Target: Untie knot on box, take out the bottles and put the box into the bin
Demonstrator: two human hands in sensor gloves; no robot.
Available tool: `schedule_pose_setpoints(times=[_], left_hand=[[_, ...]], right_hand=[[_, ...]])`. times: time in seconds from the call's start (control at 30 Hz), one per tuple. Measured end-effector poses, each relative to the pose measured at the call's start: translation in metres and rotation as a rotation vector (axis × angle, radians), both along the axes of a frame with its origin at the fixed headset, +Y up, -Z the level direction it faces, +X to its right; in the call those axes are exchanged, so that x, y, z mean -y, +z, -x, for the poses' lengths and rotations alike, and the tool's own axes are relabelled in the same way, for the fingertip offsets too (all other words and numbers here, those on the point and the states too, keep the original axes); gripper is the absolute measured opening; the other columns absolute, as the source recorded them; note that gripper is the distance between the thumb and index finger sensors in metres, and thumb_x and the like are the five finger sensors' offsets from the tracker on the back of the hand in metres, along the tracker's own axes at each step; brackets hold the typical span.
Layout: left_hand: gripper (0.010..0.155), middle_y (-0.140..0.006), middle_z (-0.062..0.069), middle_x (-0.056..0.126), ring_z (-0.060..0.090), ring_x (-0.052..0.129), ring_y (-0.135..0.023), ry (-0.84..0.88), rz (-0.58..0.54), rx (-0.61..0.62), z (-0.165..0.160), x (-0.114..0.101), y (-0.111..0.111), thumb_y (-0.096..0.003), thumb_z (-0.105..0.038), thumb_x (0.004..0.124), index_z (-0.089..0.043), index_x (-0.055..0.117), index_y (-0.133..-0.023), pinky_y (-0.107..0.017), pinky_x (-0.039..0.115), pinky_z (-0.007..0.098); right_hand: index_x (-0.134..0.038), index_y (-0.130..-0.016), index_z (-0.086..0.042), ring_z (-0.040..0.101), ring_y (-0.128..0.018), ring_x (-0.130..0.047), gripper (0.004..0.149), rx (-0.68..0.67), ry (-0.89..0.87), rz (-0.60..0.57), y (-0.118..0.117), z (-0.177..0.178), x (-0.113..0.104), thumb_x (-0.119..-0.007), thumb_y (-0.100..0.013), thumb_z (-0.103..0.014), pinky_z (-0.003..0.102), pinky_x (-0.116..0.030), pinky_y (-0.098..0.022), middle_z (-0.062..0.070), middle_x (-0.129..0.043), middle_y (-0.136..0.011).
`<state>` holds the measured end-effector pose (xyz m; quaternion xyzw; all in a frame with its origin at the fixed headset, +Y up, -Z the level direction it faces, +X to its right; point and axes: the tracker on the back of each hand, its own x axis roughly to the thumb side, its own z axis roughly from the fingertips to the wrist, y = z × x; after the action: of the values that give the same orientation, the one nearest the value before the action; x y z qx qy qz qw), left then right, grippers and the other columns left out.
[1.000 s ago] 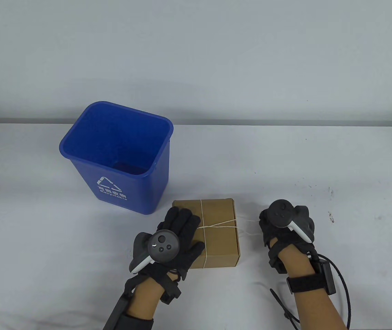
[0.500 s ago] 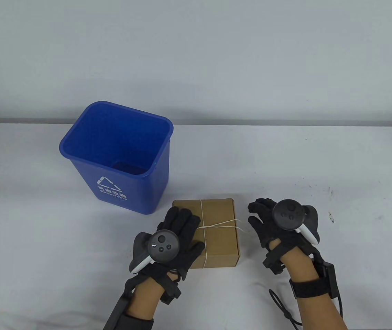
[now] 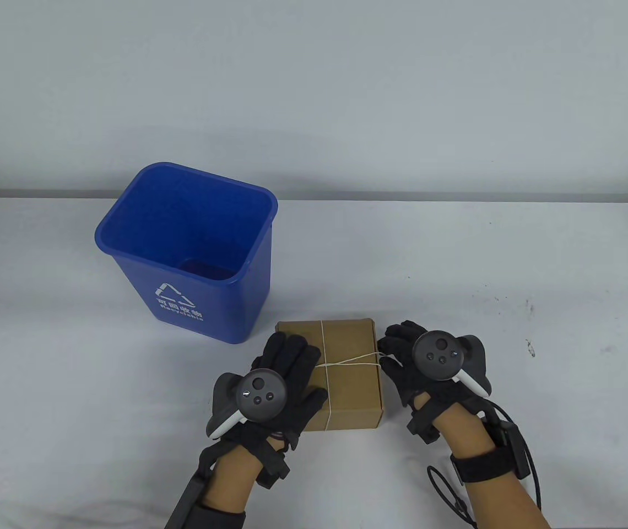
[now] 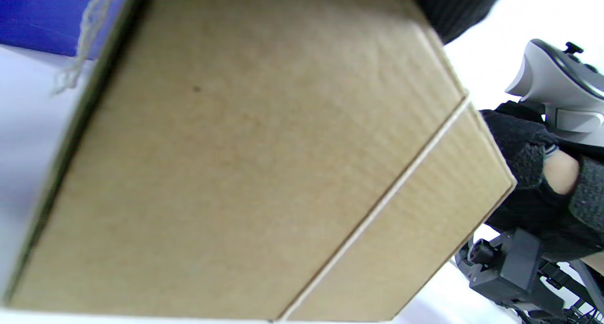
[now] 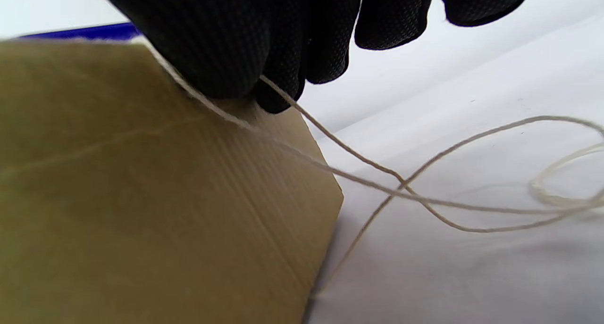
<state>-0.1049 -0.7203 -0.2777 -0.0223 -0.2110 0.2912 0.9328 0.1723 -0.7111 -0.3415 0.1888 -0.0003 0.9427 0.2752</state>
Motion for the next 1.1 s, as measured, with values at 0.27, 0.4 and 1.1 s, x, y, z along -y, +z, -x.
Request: schedule_pose_setpoints(times=[0.27,0.4,1.1], left_hand=[[0.079,-0.12,0.004,0.018,0.043,0.006,-0.111,0.0,0.0,0.0,0.0,0.0,0.0,-0.0514,-0.056,0.065,-0.024,0.032,-0.116,-0.073,0.029,0.077],[0.079,-0.12,0.004,0.018,0.043,0.006,-0.111,0.0,0.0,0.0,0.0,0.0,0.0,-0.0514,-0.056,0.065,-0.024,0.032,-0.116,-0.073,0.029,0.077],[0.079,-0.12,0.004,0.019,0.042,0.006,-0.112,-0.001,0.005,0.003,0.002,0.0,0.0,-0.0513,-0.056,0.065,-0.025,0.032,-0.116,-0.073,0.029,0.077]], right_hand=[[-0.083,-0.081,-0.01,0.05,-0.094,-0.058,0.039,0.051,-0.03,0.024,-0.006,-0.013,0.004,-0.078,-0.047,-0.029,0.069,-0.051,-0.062,0.01,-0.069,-0.096],[-0.083,-0.081,-0.01,0.05,-0.094,-0.059,0.039,0.081,-0.038,0.059,-0.011,-0.022,0.01,-0.078,-0.047,-0.029,0.069,-0.051,-0.062,0.01,-0.069,-0.096],[-0.083,-0.081,-0.009,0.052,-0.094,-0.056,0.039,0.328,-0.034,0.123,-0.027,-0.08,0.023,-0.078,-0.047,-0.029,0.07,-0.049,-0.061,0.012,-0.069,-0.095]])
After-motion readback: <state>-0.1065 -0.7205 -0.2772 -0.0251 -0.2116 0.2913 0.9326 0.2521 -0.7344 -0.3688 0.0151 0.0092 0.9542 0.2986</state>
